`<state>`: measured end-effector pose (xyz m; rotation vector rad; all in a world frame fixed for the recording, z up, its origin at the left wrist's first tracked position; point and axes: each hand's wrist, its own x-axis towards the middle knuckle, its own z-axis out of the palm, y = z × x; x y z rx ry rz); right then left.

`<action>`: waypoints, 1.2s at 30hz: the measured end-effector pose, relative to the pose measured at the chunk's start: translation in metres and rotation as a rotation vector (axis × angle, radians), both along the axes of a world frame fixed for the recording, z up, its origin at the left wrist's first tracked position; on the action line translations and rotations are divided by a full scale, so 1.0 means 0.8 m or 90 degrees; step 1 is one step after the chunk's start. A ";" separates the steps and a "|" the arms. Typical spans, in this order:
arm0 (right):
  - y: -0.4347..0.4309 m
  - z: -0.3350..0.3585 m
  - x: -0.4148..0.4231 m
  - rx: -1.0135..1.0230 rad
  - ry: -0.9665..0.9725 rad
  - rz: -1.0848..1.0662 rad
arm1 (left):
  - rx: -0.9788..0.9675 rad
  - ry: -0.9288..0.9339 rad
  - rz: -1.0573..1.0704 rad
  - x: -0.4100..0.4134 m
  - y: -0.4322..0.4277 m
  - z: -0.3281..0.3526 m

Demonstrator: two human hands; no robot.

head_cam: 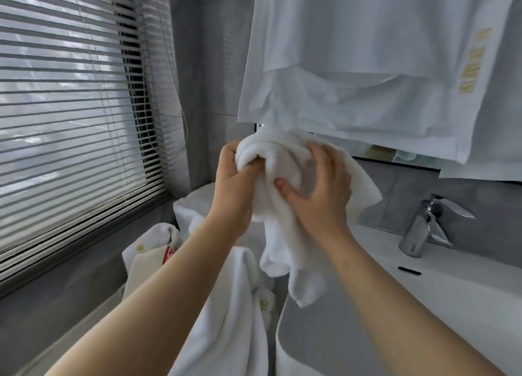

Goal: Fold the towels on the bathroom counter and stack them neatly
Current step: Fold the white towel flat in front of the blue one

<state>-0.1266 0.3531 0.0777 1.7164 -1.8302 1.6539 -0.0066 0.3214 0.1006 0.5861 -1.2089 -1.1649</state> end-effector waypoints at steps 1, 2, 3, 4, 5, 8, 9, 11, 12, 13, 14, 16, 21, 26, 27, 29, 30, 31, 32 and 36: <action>0.008 -0.002 -0.004 0.011 -0.006 0.008 | 0.016 0.004 0.002 -0.004 0.008 -0.002; 0.015 -0.006 -0.008 0.022 -0.012 0.016 | 0.034 0.007 0.003 -0.008 0.017 -0.005; 0.022 -0.010 -0.011 0.029 -0.015 0.021 | 0.050 0.005 0.006 -0.012 0.025 -0.008; 0.029 -0.013 -0.015 0.032 -0.017 0.024 | 0.063 -0.004 0.010 -0.016 0.034 -0.011; 0.036 -0.017 -0.017 0.034 -0.018 0.027 | 0.072 -0.017 0.016 -0.020 0.043 -0.015; 0.062 -0.025 -0.021 0.057 -0.038 0.046 | 0.086 -0.037 0.005 -0.028 0.068 -0.024; 0.070 -0.025 -0.022 0.066 -0.048 0.054 | 0.092 -0.037 -0.002 -0.030 0.077 -0.025; 0.086 -0.024 -0.025 0.076 -0.069 0.066 | 0.108 -0.032 -0.014 -0.033 0.092 -0.025; 0.092 -0.023 -0.028 0.079 -0.081 0.069 | 0.115 -0.031 -0.019 -0.034 0.099 -0.024; 0.099 -0.021 -0.031 0.082 -0.091 0.070 | 0.120 -0.032 -0.022 -0.035 0.105 -0.024; 0.104 -0.020 -0.033 0.083 -0.097 0.068 | 0.127 -0.034 -0.027 -0.036 0.111 -0.023; 0.120 -0.018 -0.036 0.077 -0.100 0.064 | 0.146 -0.039 -0.033 -0.038 0.127 -0.023; 0.171 -0.019 -0.035 0.061 -0.109 0.060 | 0.174 -0.060 -0.050 -0.035 0.174 -0.022; 0.237 -0.034 -0.021 0.093 -0.134 0.070 | 0.205 -0.062 -0.079 -0.021 0.234 -0.036; 0.251 -0.039 -0.018 0.104 -0.140 0.070 | 0.216 -0.063 -0.085 -0.018 0.247 -0.041; 0.280 -0.050 -0.013 0.122 -0.152 0.069 | 0.238 -0.075 -0.094 -0.013 0.273 -0.053; 0.295 -0.055 -0.011 0.130 -0.158 0.064 | 0.247 -0.083 -0.097 -0.011 0.284 -0.059; 0.309 -0.060 -0.010 0.139 -0.165 0.055 | 0.255 -0.088 -0.101 -0.011 0.295 -0.065; 0.323 -0.065 -0.009 0.146 -0.173 0.048 | 0.263 -0.094 -0.104 -0.011 0.306 -0.070; 0.371 -0.077 -0.022 0.158 -0.202 0.011 | 0.277 -0.120 -0.129 -0.029 0.342 -0.083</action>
